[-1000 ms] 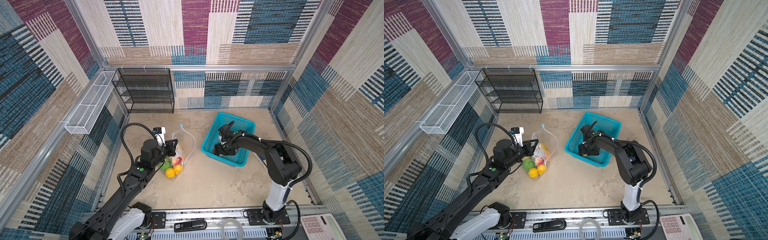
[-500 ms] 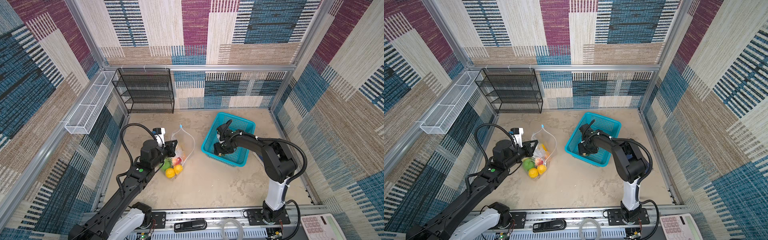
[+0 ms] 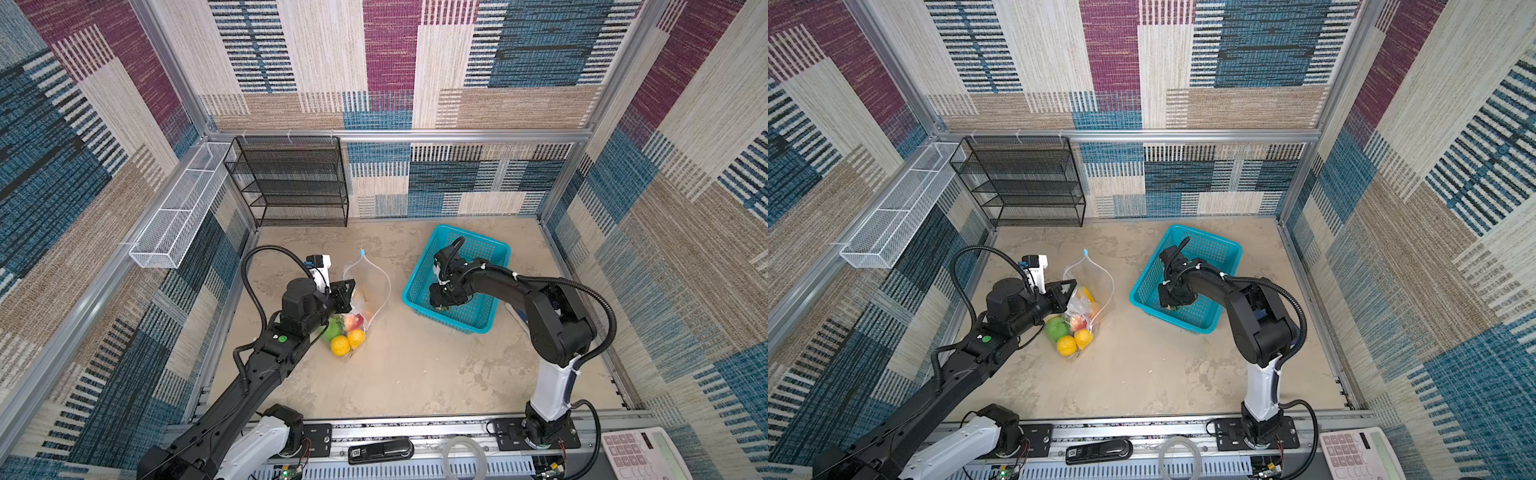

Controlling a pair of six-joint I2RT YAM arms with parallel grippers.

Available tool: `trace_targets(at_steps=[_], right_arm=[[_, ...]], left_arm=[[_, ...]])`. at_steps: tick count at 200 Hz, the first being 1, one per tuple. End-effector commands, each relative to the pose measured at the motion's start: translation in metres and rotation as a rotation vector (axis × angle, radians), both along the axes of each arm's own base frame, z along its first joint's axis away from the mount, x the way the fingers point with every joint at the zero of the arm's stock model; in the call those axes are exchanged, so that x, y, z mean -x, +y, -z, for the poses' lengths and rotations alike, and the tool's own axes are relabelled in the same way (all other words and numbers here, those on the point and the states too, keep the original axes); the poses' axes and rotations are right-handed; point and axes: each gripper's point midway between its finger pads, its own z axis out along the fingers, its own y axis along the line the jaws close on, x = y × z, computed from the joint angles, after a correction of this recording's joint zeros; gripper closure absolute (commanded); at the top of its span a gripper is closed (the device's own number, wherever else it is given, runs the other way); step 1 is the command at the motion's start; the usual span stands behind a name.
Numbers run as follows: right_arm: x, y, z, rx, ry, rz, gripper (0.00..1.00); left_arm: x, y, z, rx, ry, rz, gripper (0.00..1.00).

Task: Place the food in the zip-top bag and seal the zipper
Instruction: 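Carry the red-and-yellow apple over the bag mouth and release it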

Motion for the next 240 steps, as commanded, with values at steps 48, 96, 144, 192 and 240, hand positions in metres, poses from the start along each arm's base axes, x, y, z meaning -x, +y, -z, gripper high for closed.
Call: trace_targets(at_steps=[48, 96, 144, 192, 240], right_arm=[[-0.023, -0.007, -0.068, -0.111, -0.148, 0.013, 0.57], [-0.026, 0.015, -0.143, -0.258, -0.283, -0.087, 0.58], [-0.004, 0.103, -0.199, -0.402, -0.379, -0.326, 0.58], [0.025, 0.184, -0.230, -0.534, -0.430, -0.508, 0.59], [0.035, 0.214, -0.195, -0.485, -0.407, -0.521, 0.59]], left_arm=[[-0.009, 0.001, -0.008, 0.011, -0.021, -0.022, 1.00], [-0.015, -0.005, -0.009, 0.036, -0.014, -0.009, 1.00], [-0.017, -0.006, -0.010, 0.037, -0.011, -0.008, 1.00], [-0.012, -0.004, -0.009, 0.034, -0.003, -0.010, 1.00], [-0.009, -0.002, -0.009, 0.038, -0.003, -0.016, 1.00]])
